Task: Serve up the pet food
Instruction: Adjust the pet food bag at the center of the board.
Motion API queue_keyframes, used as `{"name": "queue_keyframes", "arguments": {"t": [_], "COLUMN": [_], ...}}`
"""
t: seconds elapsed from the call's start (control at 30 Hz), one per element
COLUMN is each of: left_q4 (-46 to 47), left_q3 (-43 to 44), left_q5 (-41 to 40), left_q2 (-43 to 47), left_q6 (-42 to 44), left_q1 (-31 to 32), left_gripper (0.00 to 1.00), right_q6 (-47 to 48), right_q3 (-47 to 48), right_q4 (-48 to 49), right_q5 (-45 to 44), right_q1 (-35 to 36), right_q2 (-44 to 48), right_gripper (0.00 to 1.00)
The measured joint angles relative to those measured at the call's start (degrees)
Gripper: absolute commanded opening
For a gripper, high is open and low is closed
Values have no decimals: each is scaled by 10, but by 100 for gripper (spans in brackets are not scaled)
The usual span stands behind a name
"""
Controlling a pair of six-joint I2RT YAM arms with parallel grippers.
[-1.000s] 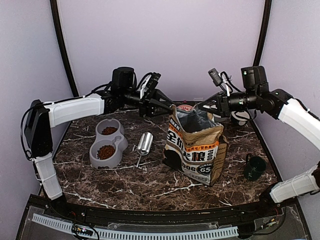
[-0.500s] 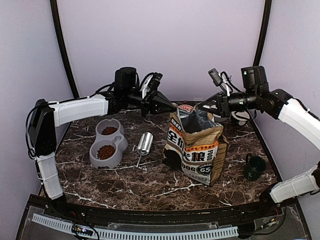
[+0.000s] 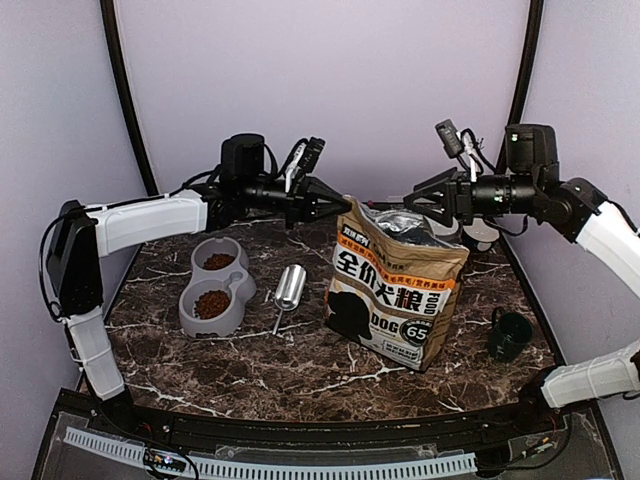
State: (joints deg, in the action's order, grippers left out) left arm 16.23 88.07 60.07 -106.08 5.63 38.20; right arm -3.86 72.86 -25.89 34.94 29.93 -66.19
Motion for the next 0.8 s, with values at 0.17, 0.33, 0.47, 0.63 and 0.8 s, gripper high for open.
{"name": "queue_keyframes", "arguments": {"t": [0.17, 0.33, 0.47, 0.63, 0.8], "left_q4": [-30, -76, -103, -130, -129], "left_q3": [-45, -84, -116, -137, -148], "left_q5": [-89, -166, -217, -257, -267], "left_q2": [48, 108, 155, 193, 202], "left_q6": [-21, -34, -40, -44, -44], "left_q1": [-5, -1, -3, -7, -8], "left_gripper": [0, 0, 0, 0, 0], "right_q6": [8, 35, 73, 126, 158], "right_q3": [-2, -20, -38, -90, -119], "right_q4": [-9, -14, -29, -42, -34], "right_q5": [-27, -26, -4, 33, 39], "right_q1": [0, 0, 0, 0, 0], "right_q2": [37, 73, 83, 93, 99], "right_gripper": [69, 68, 67, 65, 60]}}
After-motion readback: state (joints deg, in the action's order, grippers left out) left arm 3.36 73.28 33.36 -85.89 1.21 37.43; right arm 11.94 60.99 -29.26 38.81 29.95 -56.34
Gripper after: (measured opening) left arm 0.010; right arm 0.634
